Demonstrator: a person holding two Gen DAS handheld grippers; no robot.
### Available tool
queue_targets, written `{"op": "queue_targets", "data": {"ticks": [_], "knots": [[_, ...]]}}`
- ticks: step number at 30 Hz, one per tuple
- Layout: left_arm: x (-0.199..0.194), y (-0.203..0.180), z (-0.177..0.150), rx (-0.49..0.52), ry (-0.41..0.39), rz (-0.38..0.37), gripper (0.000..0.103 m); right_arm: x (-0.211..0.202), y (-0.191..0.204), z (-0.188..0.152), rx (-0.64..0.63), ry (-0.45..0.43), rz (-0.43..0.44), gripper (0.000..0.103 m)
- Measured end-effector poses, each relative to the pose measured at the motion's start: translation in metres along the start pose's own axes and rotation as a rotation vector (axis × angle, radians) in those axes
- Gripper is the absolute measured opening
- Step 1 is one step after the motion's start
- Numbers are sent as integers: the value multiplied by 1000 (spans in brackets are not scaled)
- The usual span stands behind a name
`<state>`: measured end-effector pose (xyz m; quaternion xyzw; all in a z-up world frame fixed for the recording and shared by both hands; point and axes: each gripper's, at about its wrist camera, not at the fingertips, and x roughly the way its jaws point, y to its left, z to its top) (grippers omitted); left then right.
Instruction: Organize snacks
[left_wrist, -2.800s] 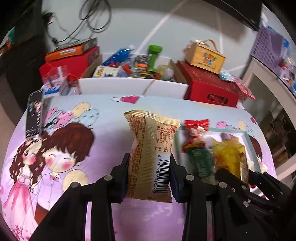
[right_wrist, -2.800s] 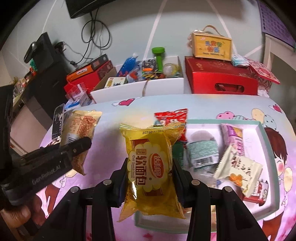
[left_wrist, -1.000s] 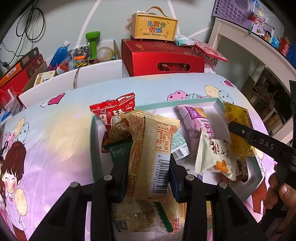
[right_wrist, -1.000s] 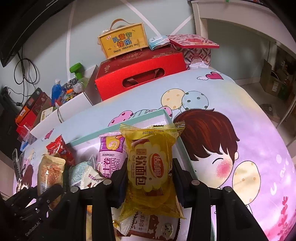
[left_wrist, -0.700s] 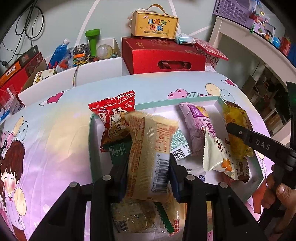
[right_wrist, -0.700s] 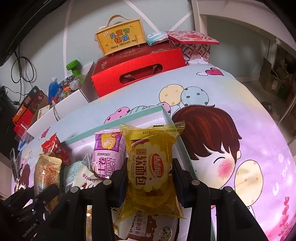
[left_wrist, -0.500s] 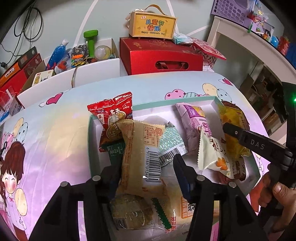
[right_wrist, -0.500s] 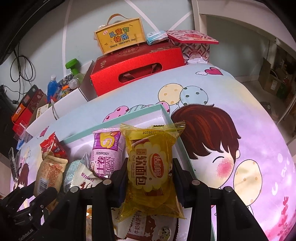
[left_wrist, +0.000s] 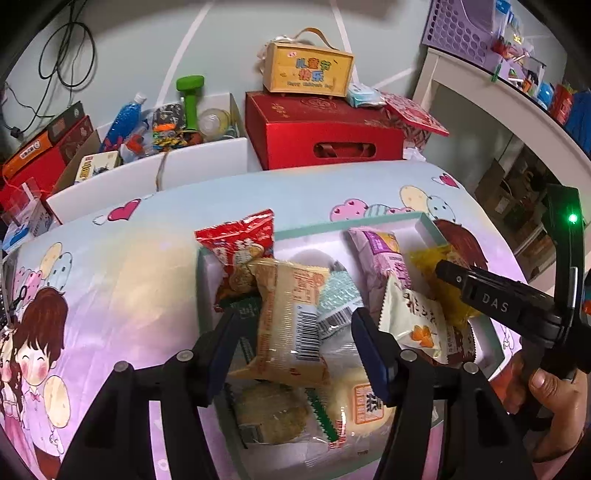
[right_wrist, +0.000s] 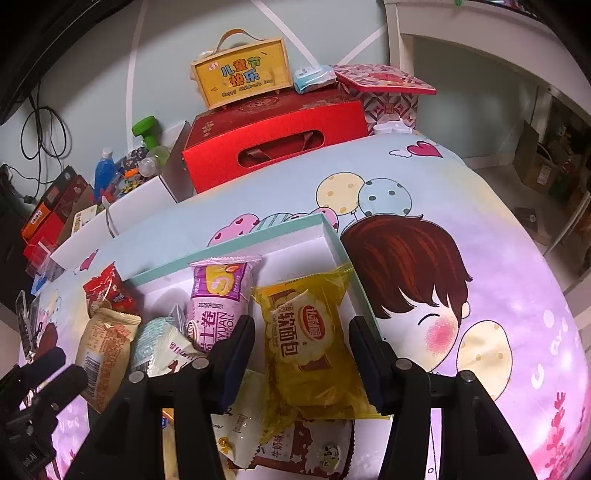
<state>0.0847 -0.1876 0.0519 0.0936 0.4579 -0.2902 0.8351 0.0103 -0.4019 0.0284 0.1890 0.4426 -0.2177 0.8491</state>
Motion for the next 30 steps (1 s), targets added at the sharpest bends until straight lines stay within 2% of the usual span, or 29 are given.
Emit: {"op": "queue_targets", "data": {"ticks": [2,4,5,8,10,12,17,21,30], "knots": [[1,4,0,-13,-4,15,83,0,2,0,-5,0,0,66],[2,12,0,-42,-4,33,83,0,4,1,-12,-2,-2,76],[4,14,0,-50,-2,41,84,0,5,1,-15,-2,-5,79],[8,22,-2,-69,7,94,94,2,7,1,-30,-4,-4,89],[9,26,-3,-76,4,106,95,2,9,1,-36,-9,-7,98],[9,29,-3,-87,0,113,95,2,10,1,-39,-15,-6,102],[12,32,-4,-94,3,133,96,2,12,1,-49,-22,4,103],[14,34,-6,-102,3,138,101,2,14,0,-62,-24,3,103],[14,36,-9,-102,26,137,101,-4,19,-3,-62,-15,6,103]]}}
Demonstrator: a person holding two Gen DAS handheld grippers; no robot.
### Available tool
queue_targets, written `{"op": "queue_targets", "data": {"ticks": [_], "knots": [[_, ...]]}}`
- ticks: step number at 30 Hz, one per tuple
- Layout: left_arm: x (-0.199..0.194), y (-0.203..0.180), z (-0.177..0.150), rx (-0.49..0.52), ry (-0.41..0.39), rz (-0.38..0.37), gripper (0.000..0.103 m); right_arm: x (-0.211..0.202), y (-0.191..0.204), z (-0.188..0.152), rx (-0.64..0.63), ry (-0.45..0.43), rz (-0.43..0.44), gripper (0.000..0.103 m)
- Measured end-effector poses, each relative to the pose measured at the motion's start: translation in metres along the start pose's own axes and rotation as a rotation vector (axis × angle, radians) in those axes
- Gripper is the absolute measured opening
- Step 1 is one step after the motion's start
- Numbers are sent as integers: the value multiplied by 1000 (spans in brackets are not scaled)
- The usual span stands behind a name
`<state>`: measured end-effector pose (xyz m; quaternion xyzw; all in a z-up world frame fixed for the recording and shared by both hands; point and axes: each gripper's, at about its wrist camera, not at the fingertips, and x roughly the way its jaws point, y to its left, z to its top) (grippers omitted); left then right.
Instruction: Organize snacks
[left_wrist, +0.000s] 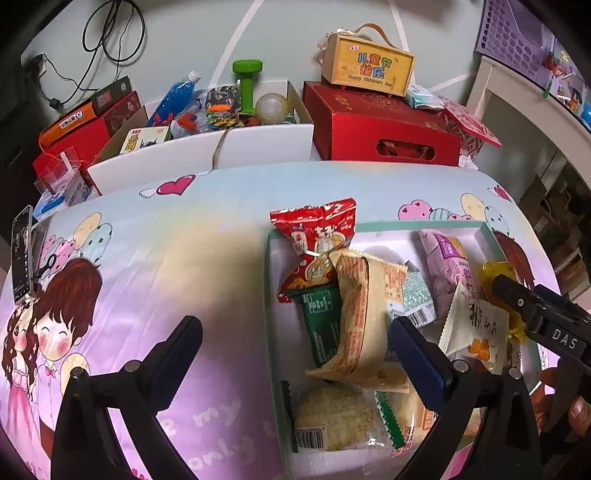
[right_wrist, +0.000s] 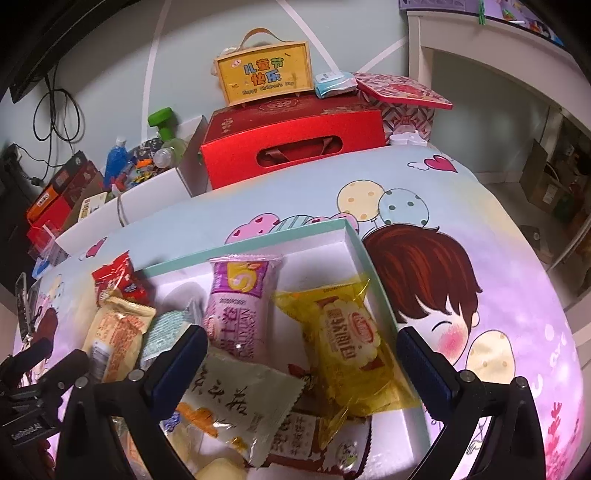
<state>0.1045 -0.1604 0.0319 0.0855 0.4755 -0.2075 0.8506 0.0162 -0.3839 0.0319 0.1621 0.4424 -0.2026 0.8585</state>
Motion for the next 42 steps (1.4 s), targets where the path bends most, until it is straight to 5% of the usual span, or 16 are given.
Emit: {"op": "queue_targets", "data": {"ticks": [8,19,33,42], "knots": [[-22,3,-22,34,-36,31,101,-17,11,-25,27,11,40,103],[-68,38,-62,-35,-113,97,101,-70,50,-62,-92,-62,32,103],[-100,77,-131,-62,-59,262,101,-91,106,-131,-222,-35,84,103],[-98,87,-137,-79,-30,276,101,-89,113,-141,-240,-27,79,103]]}}
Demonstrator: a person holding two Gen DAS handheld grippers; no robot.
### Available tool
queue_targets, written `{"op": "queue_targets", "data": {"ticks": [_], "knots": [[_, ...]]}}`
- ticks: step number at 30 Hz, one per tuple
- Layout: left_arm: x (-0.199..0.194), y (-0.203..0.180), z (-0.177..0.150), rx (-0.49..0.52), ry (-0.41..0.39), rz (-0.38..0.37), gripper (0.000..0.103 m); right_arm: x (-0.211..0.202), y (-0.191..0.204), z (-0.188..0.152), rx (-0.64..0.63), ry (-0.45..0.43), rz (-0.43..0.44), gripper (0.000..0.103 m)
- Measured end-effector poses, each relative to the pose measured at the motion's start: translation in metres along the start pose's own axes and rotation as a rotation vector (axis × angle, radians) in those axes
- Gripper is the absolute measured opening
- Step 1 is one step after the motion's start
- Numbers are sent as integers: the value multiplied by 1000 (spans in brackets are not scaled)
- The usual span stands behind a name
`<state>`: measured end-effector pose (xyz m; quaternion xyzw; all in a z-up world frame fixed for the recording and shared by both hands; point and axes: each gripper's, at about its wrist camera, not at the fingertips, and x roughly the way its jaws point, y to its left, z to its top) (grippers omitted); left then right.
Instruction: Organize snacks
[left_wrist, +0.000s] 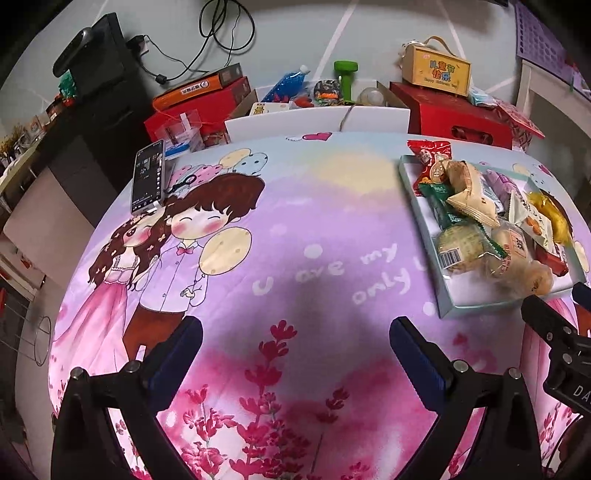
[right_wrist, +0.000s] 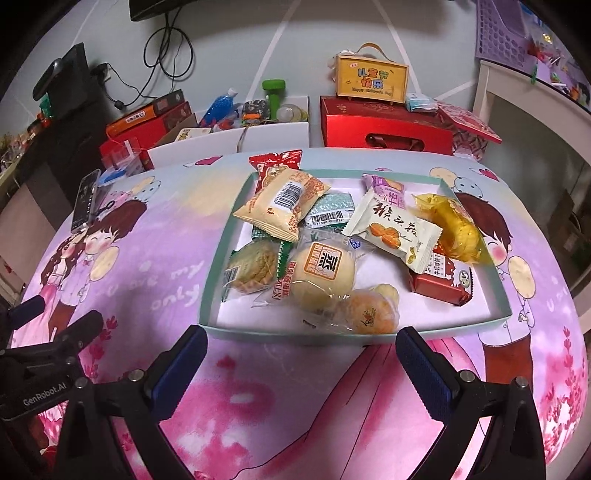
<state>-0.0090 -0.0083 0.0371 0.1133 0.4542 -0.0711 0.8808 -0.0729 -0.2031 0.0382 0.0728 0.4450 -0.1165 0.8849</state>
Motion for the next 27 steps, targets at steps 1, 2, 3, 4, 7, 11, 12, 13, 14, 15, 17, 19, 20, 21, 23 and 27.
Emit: {"op": "queue_targets", "data": {"ticks": [1,2,3,4,7,11,12,13,14,15,17,19,20,21,23,27], "knots": [[2,0,0,-1,8,3,101,2,-1,0,3,4,0,103],[4,-1,-1,-1,15,7,101,5,-2,-1,7,11,0,103],[6,0,-1,-1,23,12,101,7,-3,-1,8,17,0,103],[8,-1,-1,0,31,18,101,9,-3,-1,8,22,0,103],[11,0,-2,-4,43,24,101,13,-4,-2,8,36,0,103],[15,1,-2,-16,56,21,101,20,-3,-3,1,56,0,103],[16,2,-2,-19,60,20,101,21,-2,-4,-2,62,-2,103],[17,2,-2,-21,63,18,101,22,-3,-4,-3,66,-3,103],[18,2,-2,-23,69,16,101,22,-2,-4,-4,69,-5,103],[19,2,-2,-25,72,14,101,23,-2,-4,-3,72,-6,103],[21,3,-2,-27,80,9,101,23,-3,-5,1,77,-9,103],[21,3,-2,-30,84,5,101,24,-2,-5,-3,83,-5,103],[21,2,-2,-30,84,5,101,24,-1,-5,-8,86,-5,103],[22,2,-2,-29,84,5,101,25,0,-5,-11,87,-6,103],[22,2,-2,-30,85,4,101,25,2,-6,-20,89,-5,103],[22,2,-2,-31,87,0,101,24,3,-5,-25,88,-4,103]]}}
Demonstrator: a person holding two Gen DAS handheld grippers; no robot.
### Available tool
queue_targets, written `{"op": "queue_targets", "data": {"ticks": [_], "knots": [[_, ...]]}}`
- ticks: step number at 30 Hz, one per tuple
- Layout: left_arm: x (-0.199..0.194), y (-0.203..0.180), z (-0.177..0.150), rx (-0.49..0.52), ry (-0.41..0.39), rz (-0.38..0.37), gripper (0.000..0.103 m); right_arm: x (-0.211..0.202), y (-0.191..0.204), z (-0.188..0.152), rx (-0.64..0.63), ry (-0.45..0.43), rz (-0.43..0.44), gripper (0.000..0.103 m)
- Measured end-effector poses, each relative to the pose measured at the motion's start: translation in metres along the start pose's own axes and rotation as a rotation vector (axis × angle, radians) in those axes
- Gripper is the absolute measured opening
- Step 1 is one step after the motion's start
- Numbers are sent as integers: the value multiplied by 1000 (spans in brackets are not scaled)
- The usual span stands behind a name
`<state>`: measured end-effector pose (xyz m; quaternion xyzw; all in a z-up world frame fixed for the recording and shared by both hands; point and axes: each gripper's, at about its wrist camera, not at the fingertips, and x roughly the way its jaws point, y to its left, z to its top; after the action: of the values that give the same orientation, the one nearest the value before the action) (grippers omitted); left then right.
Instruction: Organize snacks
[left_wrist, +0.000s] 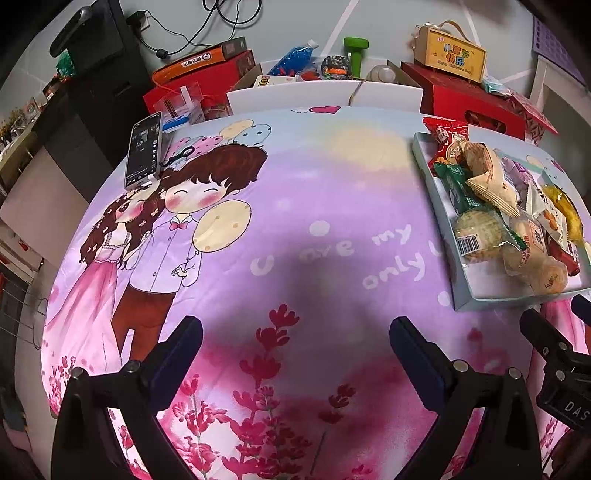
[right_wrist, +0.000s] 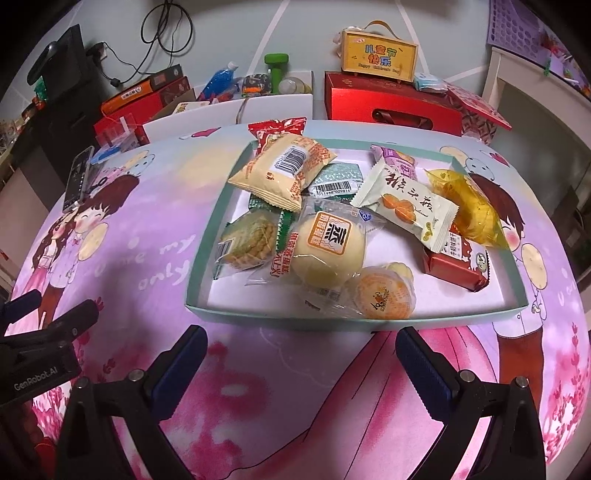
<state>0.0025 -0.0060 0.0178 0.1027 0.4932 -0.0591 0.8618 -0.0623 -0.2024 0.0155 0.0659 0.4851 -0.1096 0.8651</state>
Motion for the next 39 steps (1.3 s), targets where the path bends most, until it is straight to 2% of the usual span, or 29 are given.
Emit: {"op": "queue_targets", "data": {"ticks": [22,39], "knots": [[0,-2,-1,1,-3,-35,101,0,-3,0,10,1,-5,103],[-1,-2,-1,10,-5,-31,101,1,-3,0,10,3,-6,103]]}}
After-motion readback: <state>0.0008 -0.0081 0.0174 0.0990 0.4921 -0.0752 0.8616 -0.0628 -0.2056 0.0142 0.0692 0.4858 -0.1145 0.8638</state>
